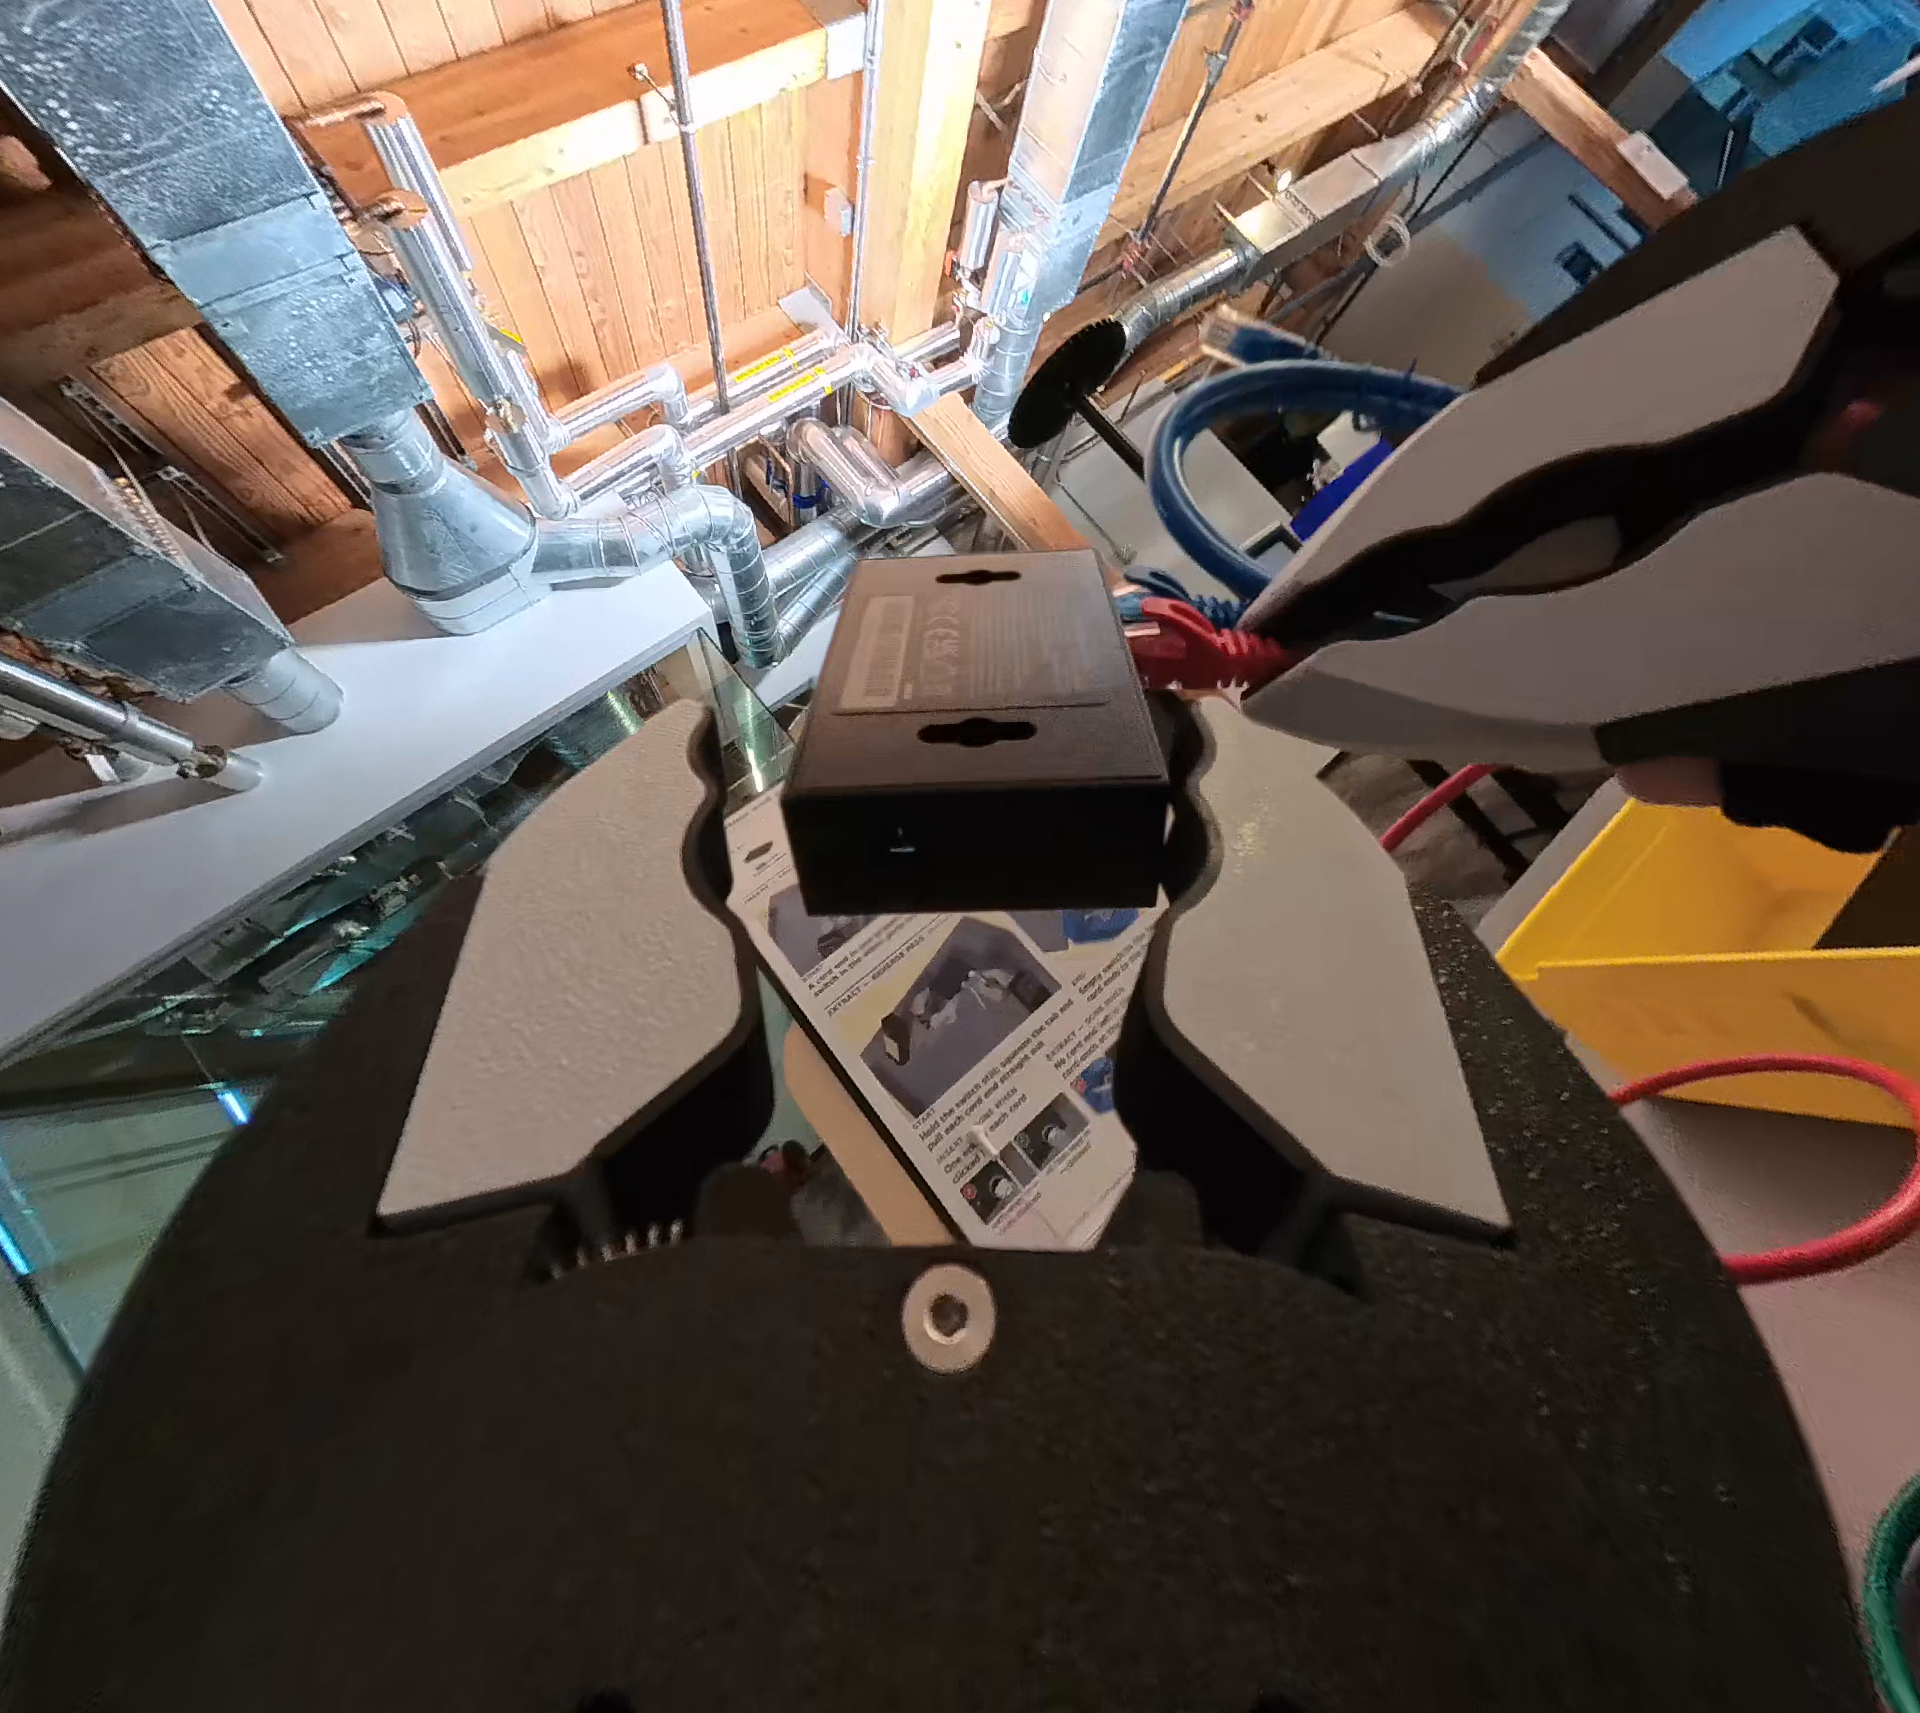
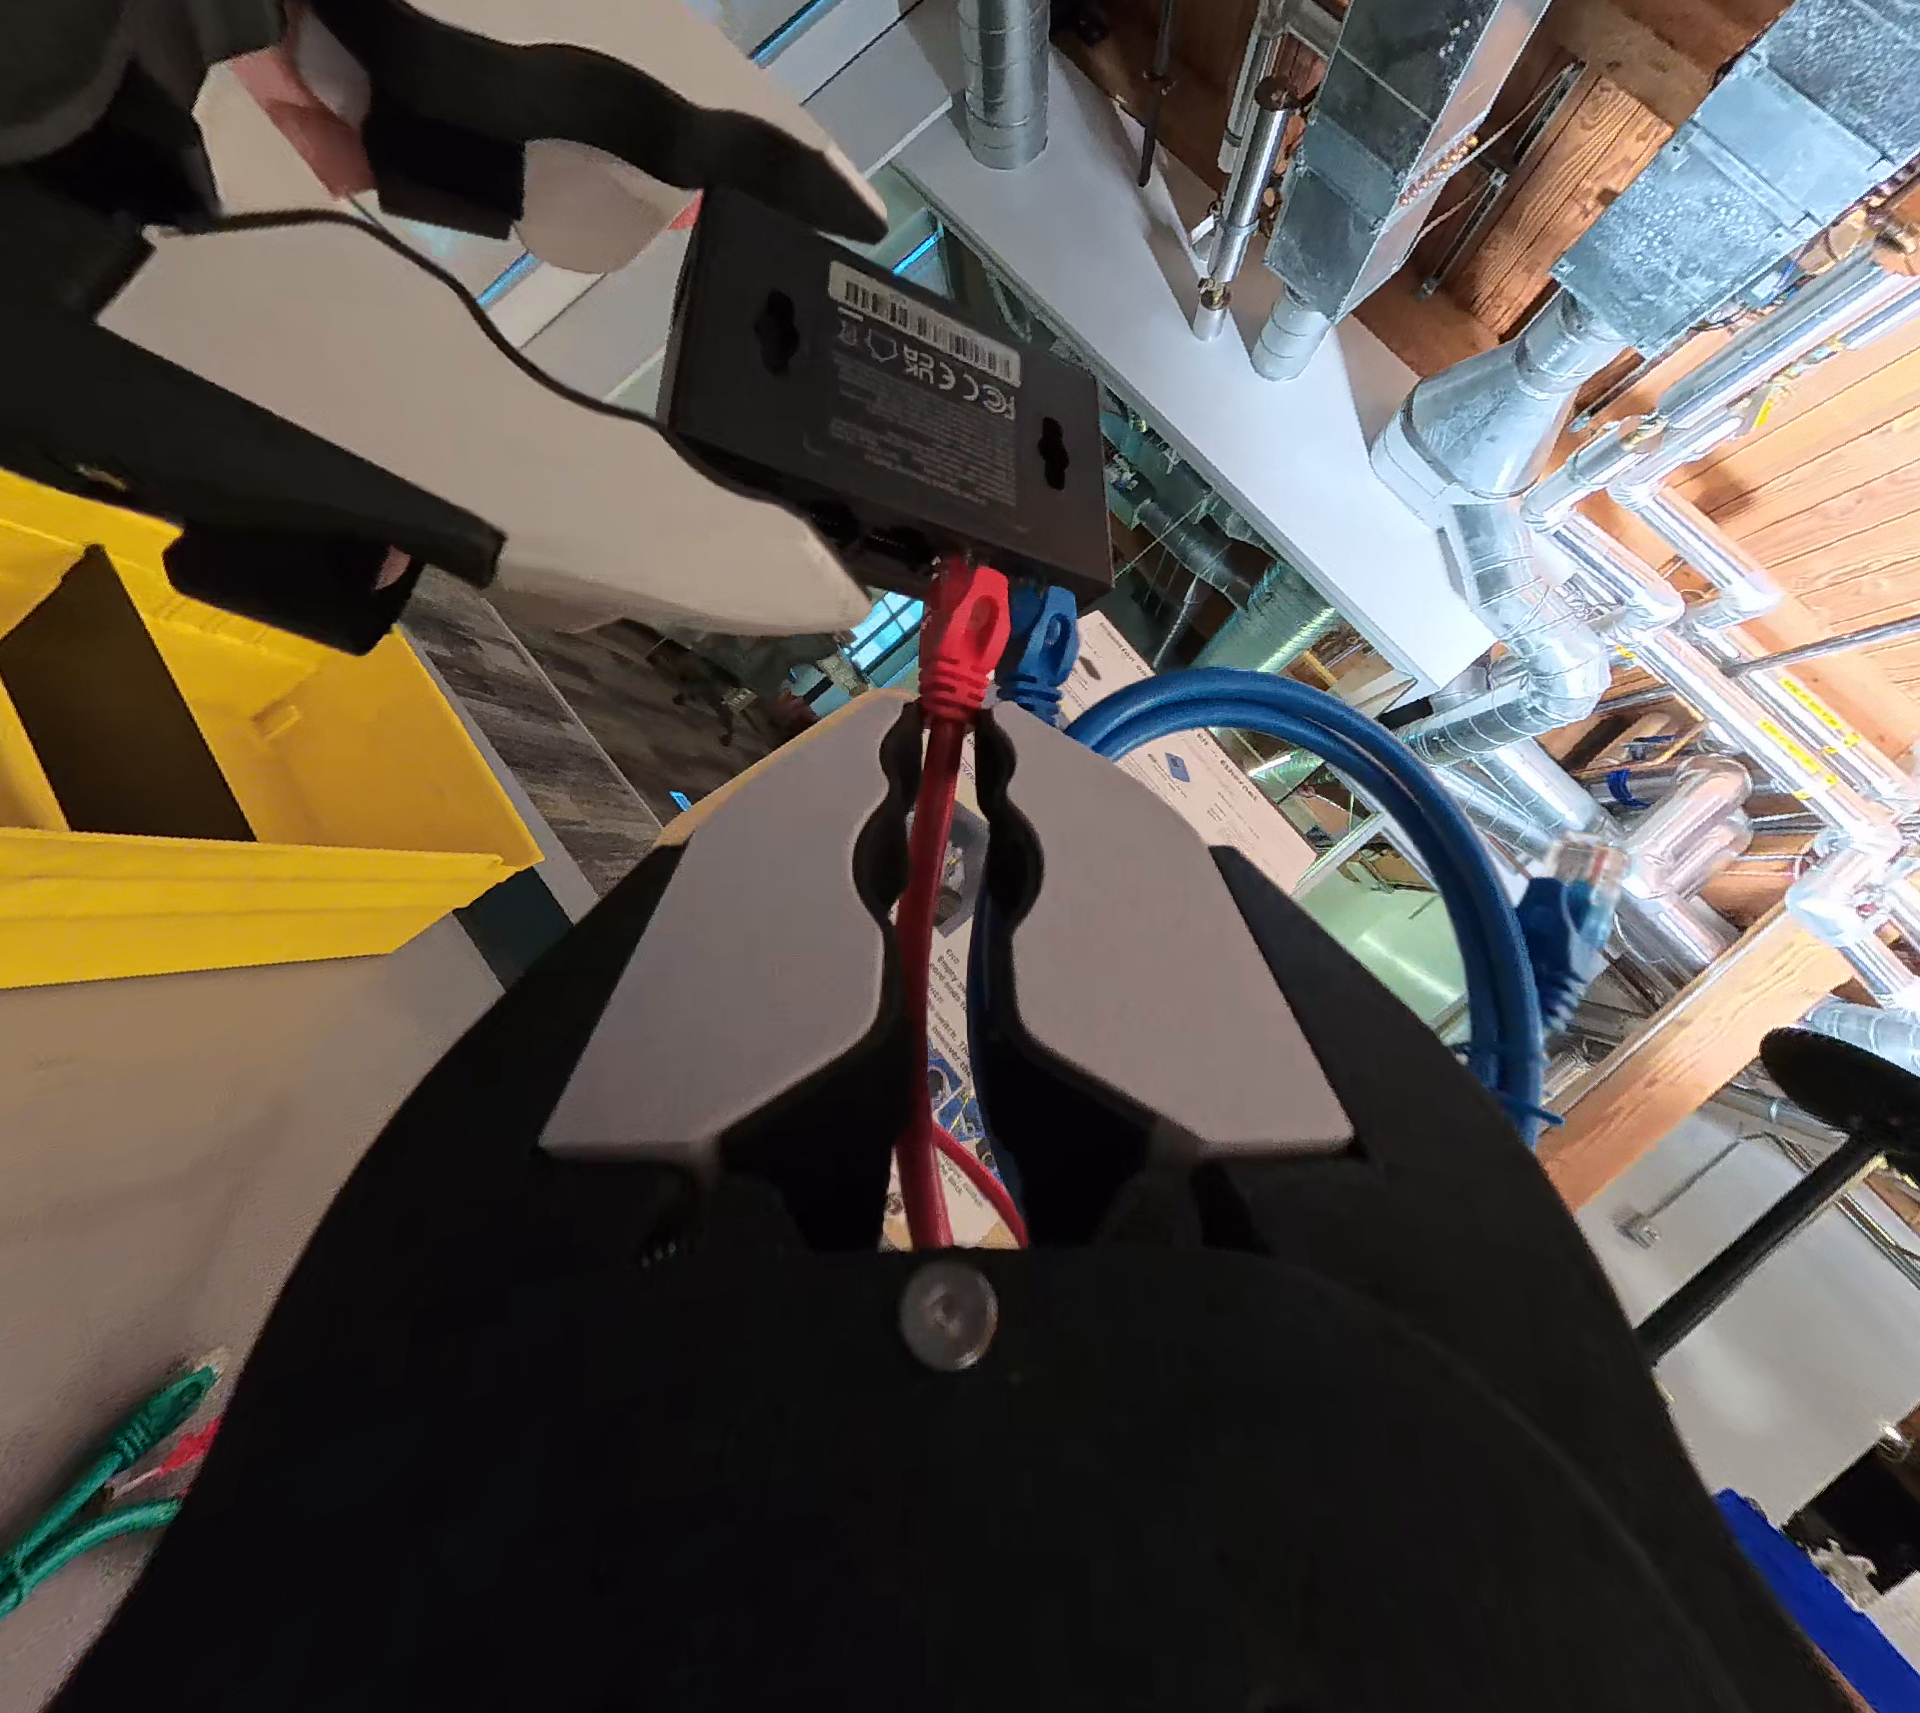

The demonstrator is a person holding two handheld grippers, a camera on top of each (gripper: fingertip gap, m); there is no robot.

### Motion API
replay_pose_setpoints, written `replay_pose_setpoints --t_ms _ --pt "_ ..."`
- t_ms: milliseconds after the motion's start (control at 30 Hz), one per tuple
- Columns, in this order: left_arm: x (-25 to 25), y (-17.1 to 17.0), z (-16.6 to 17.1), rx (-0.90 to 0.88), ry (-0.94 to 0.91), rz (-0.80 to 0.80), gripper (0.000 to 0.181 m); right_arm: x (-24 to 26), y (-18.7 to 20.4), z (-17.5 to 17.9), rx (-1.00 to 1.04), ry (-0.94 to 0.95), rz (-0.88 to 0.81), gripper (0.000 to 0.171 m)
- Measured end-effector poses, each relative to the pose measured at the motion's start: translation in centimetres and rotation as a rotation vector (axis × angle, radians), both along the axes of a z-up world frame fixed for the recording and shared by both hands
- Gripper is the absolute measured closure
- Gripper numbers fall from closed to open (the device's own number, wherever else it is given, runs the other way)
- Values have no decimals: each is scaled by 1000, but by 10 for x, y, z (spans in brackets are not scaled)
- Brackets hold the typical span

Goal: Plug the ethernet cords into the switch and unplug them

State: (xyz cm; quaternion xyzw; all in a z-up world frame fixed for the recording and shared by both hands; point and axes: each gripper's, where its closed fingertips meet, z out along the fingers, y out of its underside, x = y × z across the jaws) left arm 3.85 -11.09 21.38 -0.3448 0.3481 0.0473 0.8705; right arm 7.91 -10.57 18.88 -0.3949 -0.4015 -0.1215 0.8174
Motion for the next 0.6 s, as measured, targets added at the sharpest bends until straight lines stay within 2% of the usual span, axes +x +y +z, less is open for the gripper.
replay_pose_setpoints --t_ms 100,267,600 --pt "4 4 -7 -23 39 0 107 -2 0 -2 10 -24 4 162" --pt "3 9 -8 -80 20 -26 108 -1 0 -1 25 -37 -5 162" --pt "5 -20 5 160 -31 6 109 1 -17 11 116 -18 9 160"
